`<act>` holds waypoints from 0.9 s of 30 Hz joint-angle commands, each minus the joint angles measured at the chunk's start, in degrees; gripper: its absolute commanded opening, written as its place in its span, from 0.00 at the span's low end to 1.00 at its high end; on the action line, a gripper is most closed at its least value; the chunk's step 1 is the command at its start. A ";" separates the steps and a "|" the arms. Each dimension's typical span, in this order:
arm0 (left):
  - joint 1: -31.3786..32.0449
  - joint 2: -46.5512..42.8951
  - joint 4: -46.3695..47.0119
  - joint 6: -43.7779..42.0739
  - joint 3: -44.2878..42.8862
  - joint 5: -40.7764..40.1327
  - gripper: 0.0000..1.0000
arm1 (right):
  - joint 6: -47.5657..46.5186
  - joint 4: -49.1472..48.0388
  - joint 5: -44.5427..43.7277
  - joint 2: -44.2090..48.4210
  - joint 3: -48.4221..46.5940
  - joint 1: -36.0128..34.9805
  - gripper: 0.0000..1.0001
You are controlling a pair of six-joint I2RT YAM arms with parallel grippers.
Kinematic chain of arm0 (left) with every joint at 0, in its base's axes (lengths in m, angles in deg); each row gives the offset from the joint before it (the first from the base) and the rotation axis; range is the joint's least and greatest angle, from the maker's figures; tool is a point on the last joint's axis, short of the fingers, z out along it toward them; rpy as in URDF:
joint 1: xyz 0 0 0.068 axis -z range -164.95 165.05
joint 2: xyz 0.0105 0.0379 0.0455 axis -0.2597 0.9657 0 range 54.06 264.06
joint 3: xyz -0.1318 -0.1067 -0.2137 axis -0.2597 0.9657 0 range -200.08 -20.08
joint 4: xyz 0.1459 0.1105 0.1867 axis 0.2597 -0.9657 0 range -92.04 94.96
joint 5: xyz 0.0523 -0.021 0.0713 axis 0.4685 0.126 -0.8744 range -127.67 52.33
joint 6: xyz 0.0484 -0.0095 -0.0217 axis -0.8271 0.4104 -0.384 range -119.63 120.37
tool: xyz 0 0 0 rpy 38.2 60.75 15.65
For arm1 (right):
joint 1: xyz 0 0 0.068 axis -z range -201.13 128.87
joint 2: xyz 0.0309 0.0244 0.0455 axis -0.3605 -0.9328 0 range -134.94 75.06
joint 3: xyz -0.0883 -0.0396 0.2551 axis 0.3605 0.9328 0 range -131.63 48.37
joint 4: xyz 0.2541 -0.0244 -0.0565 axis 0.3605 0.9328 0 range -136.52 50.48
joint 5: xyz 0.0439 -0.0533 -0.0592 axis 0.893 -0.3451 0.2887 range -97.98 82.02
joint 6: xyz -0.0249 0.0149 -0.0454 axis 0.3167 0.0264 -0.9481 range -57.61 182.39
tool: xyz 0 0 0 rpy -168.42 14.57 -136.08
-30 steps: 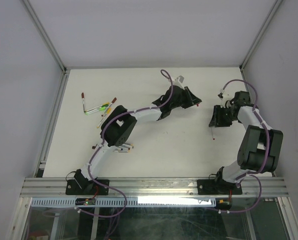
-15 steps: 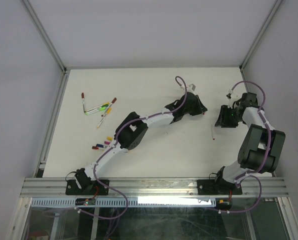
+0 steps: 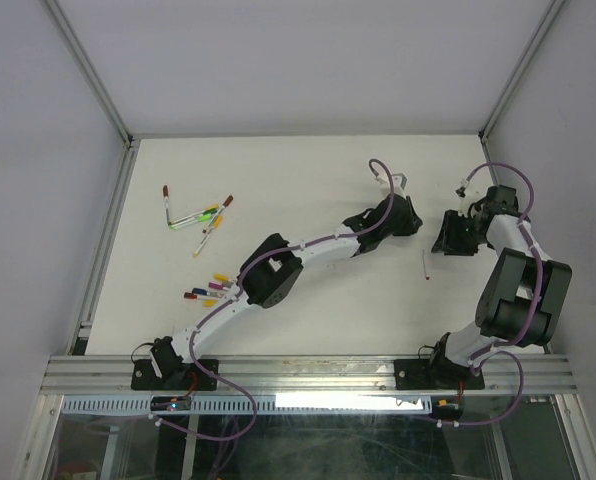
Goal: Open the pen caps
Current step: Place the pen cap at the center of the board.
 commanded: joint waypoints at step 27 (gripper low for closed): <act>1.72 4.26 -1.21 -4.60 -5.28 -9.13 0.11 | 0.60 -1.83 1.63 1.80 -1.44 0.81 0.42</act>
